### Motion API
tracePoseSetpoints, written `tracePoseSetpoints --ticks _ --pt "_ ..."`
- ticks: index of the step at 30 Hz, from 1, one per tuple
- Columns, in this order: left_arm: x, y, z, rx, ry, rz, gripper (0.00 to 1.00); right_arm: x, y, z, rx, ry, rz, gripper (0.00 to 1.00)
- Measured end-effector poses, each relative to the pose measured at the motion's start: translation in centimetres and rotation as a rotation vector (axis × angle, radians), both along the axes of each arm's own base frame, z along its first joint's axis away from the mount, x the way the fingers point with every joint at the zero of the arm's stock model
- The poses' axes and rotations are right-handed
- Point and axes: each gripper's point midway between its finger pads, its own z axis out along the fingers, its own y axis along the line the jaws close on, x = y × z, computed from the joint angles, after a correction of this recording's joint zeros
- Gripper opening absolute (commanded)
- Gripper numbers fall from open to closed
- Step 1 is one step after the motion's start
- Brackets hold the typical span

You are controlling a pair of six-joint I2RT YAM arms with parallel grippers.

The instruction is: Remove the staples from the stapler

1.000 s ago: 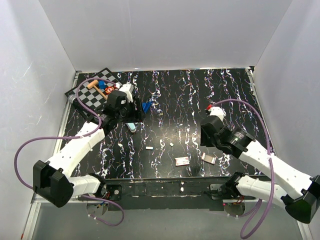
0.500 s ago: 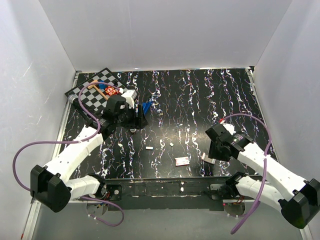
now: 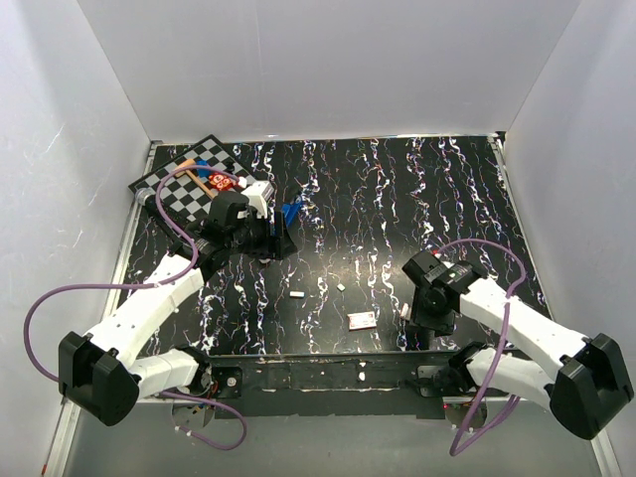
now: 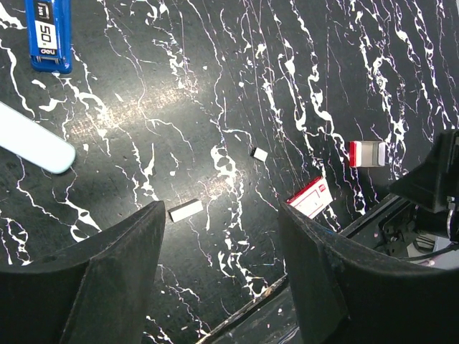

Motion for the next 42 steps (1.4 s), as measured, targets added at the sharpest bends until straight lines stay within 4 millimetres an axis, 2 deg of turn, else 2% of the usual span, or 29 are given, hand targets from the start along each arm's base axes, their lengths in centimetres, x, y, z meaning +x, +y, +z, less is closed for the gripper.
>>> tracePoseSetpoints --ticks 7,16,23,34,42 --pt "-0.2 -0.2 0.0 -0.007 0.003 -0.015 0.64 0.8 0.1 -0.7 -0.002 0.012 -0.026 0.62" --pt "-0.2 -0.2 -0.2 -0.001 0.009 -0.020 0.64 2.0 0.4 -1.7 0.047 0.006 -0.016 0.63" --pt "-0.1 -0.3 -0.8 0.009 0.022 -0.021 0.64 2.8 0.7 -1.7 0.070 -0.018 0.006 0.63" --pt "0.1 -0.3 -1.5 0.022 0.039 -0.022 0.64 2.9 0.6 -1.8 0.071 -0.015 0.021 0.63" --pt "0.1 -0.3 -1.8 0.029 0.046 -0.024 0.64 2.5 0.8 -2.6 0.077 0.017 0.020 0.63"
